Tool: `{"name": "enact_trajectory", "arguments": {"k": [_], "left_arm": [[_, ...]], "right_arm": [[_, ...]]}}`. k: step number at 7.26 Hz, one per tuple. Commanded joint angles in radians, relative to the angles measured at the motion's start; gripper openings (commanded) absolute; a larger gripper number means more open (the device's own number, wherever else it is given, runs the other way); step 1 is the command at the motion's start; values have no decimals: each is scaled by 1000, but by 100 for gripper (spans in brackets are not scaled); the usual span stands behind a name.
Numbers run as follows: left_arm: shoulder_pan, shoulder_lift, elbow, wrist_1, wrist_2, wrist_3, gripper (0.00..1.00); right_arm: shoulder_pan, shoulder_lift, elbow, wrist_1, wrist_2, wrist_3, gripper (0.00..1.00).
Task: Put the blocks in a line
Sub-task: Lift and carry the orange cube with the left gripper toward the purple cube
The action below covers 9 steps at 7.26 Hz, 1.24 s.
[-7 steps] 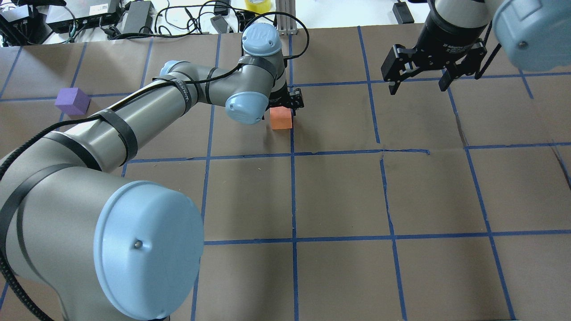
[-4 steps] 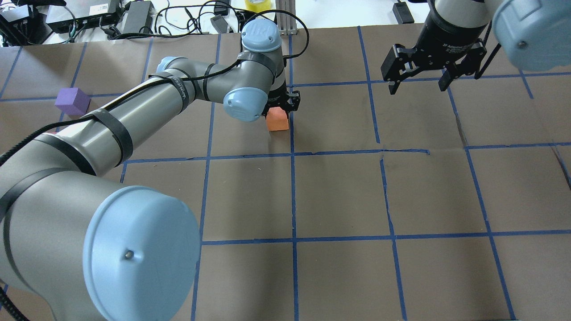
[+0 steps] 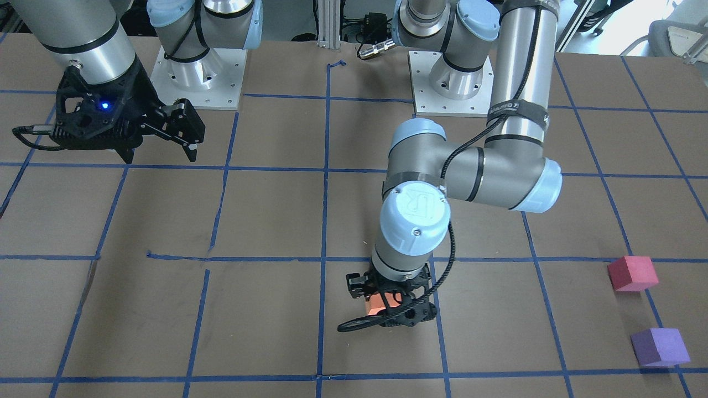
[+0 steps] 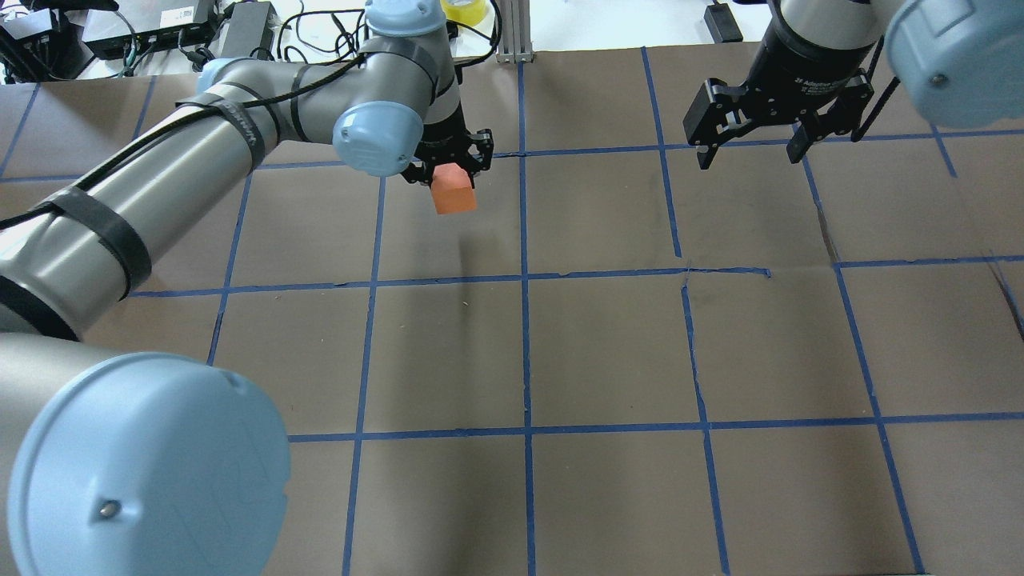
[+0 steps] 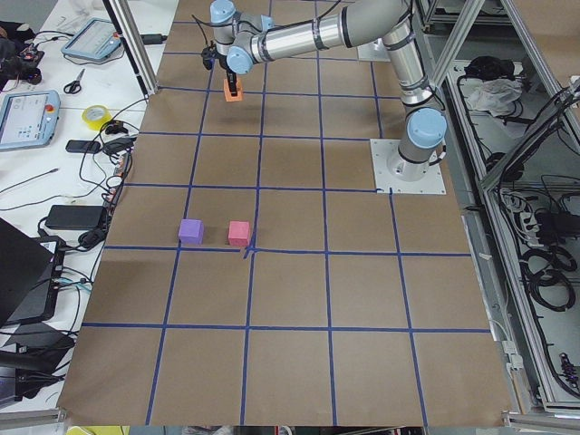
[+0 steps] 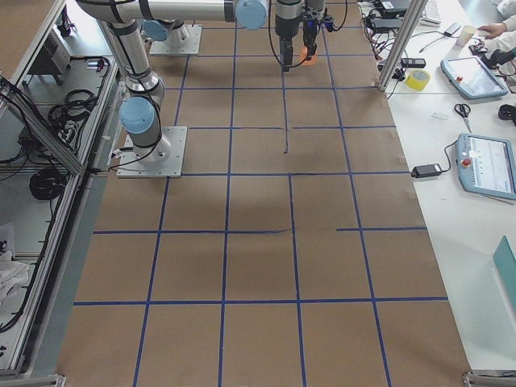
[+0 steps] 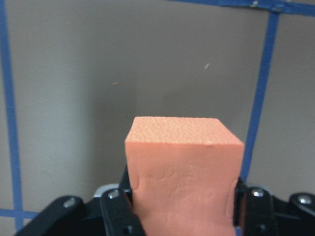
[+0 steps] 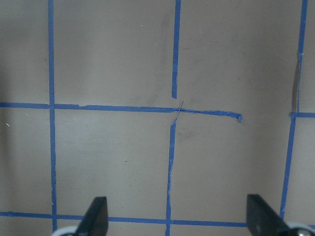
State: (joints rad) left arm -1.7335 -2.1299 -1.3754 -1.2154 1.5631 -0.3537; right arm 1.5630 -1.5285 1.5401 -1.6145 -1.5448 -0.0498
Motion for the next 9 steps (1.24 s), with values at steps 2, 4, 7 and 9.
{"name": "enact_trajectory", "arguments": {"k": [2,4,7,9], "left_arm": [[232,128,-14,-150,3,74,0],[435,143,-17,-174,3,368,0],[588,59,1,-49,27,844,0],[608,-49,56,31,146,854,0]], "right_arm": [[-1,1,0,1,0,-1,100],[0,1,0,1,0,1,100],[-1,1,0,1,0,-2,100],[0,-1,0,1,0,-2,100]]}}
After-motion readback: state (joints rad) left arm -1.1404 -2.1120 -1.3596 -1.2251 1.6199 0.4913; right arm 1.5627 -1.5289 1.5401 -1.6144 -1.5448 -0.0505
